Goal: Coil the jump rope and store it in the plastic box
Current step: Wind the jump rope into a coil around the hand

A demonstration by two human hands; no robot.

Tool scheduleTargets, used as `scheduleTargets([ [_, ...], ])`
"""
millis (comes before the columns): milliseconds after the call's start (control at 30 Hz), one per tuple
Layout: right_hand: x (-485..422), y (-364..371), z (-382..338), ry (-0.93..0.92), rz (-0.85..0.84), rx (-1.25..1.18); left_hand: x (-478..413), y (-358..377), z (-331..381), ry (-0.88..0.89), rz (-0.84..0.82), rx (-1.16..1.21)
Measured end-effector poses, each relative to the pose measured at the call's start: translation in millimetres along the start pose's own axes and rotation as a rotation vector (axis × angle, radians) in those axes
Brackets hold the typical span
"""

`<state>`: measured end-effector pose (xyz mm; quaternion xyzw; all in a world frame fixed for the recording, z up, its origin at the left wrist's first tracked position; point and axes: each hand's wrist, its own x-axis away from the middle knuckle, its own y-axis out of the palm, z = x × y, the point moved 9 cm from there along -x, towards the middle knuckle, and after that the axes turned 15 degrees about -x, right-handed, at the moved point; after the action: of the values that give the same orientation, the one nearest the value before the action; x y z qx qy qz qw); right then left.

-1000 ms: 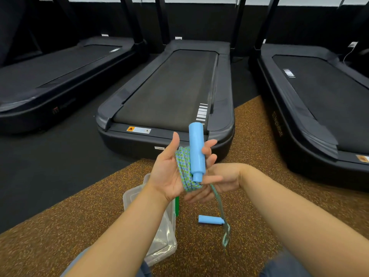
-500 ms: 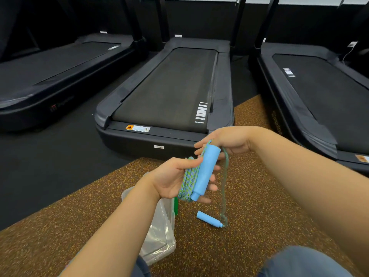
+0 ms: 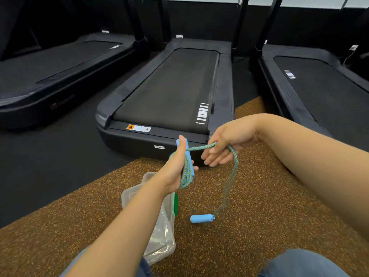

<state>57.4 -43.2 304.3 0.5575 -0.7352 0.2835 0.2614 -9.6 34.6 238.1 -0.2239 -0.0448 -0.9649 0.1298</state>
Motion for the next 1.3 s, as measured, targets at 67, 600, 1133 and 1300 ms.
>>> scheduleTargets([
  [67, -0.4, 12.6, 3.4, 0.009, -0.058, 0.031, -1.0, -7.5, 4.7, 0.047, 0.078, 0.126],
  [600, -11.6, 90.1, 48.0, -0.020, -0.537, -0.144, 19.0, -15.0, 38.2, 0.284, -0.155, 0.888],
  [1133, -40.0, 96.0, 83.2, 0.009, -0.430, -0.192, 84.4, 56.8, 48.7, 0.207, -1.052, 0.704],
  [1300, -7.0, 78.6, 34.3, -0.114, -0.339, -0.281, 95.2, 65.5, 40.8, 0.179, -1.186, 0.587],
])
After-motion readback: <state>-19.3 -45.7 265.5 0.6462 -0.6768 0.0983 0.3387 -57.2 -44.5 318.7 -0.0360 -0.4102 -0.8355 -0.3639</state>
